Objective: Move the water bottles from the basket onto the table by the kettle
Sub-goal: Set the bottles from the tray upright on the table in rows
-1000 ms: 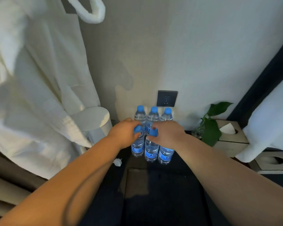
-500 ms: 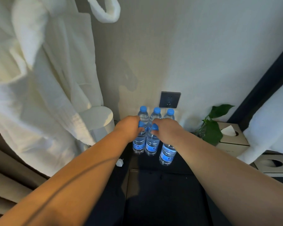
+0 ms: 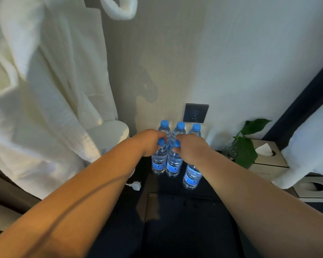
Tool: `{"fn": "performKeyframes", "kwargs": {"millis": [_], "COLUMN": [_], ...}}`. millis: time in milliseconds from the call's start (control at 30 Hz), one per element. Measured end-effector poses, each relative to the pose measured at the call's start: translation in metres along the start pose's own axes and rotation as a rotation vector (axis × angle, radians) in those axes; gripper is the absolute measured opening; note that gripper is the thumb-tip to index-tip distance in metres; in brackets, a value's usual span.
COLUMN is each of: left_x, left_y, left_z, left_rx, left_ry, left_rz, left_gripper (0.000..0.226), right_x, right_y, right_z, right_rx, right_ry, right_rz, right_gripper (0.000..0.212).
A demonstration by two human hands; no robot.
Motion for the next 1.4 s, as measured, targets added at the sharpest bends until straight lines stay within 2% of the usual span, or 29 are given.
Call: {"fn": "performKeyframes", "kwargs": {"millis": [233, 500, 1133, 1400], "left_x": [0.01, 0.01, 0.007, 0.006], "left_y": [0.004, 0.007, -0.002, -0.005], "left_z": [-0.004, 0.007, 0.002, 0.0], "left_rx": [0.124, 0.08, 0.065, 0.063], "left_ry": [-0.035, -0.014, -0.02, 0.003], "left_rz": [0.136, 0.119, 0.198, 0.218], "left_gripper": [0.029, 0.028, 0.021, 0.02], "right_x": [-0.003, 0.002, -0.005, 0.005], "right_y": [0.005, 0.004, 0.002, 0.002], "right_z": [-0.005, -0.002, 0.0, 0.001], "right_rx": [-0.026, -0.055, -0.062, 0.004], "right_ry": [-0.026, 0.02, 0.094, -0.043], "right_rz": [0.018, 0.057, 0.091, 0.062], "right_gripper": [0.026, 0.03, 0.039, 0.041]}}
Point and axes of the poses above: each hand's wrist, its own y-axis away from the middle knuckle, its own x-axis out of the back of the hand, z = x × y, the point moved 9 cm from there along -y, towards the middle knuckle, and after that the axes turned 10 degrees about z, right-handed, at the moved point
